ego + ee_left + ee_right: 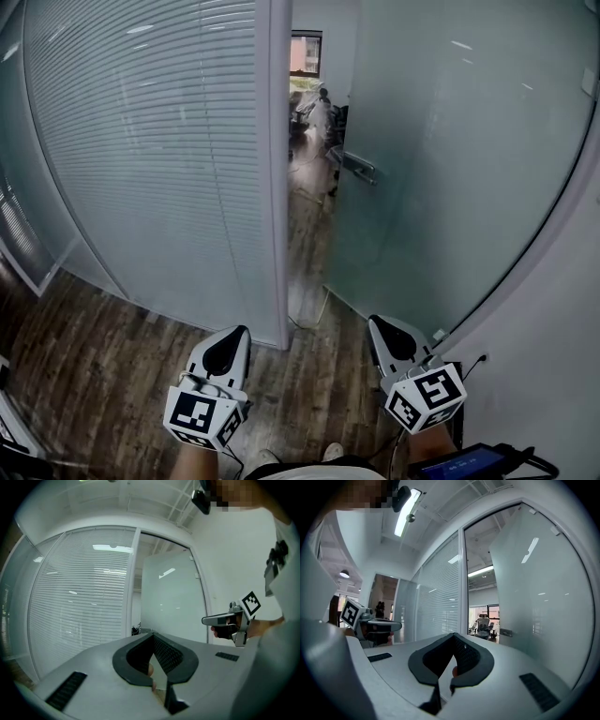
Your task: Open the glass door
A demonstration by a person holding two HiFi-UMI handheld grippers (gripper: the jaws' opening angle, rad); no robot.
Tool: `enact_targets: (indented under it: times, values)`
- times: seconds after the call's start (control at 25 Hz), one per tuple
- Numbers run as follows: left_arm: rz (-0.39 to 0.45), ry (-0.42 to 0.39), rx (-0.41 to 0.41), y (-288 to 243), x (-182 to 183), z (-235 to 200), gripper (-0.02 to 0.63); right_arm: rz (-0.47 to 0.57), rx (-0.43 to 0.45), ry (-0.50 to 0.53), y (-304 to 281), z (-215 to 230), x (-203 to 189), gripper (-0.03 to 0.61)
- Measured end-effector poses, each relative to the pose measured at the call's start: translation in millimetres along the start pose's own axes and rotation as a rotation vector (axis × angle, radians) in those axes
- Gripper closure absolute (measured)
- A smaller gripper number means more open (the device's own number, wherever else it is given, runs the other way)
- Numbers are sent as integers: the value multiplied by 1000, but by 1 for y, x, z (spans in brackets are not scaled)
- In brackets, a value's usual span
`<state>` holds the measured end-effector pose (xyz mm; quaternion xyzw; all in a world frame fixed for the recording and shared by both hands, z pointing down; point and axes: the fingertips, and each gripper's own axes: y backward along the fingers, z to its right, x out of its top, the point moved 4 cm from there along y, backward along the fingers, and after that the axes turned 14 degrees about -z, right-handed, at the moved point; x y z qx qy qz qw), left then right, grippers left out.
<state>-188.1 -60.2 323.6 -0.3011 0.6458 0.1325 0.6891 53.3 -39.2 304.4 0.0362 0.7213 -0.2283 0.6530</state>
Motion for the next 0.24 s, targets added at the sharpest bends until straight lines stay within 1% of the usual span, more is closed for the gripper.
enact_targets:
  times: [0.24]
  values:
    - [3, -3, -8, 10, -13, -4, 615, -3, -16, 10, 2, -12, -5, 580]
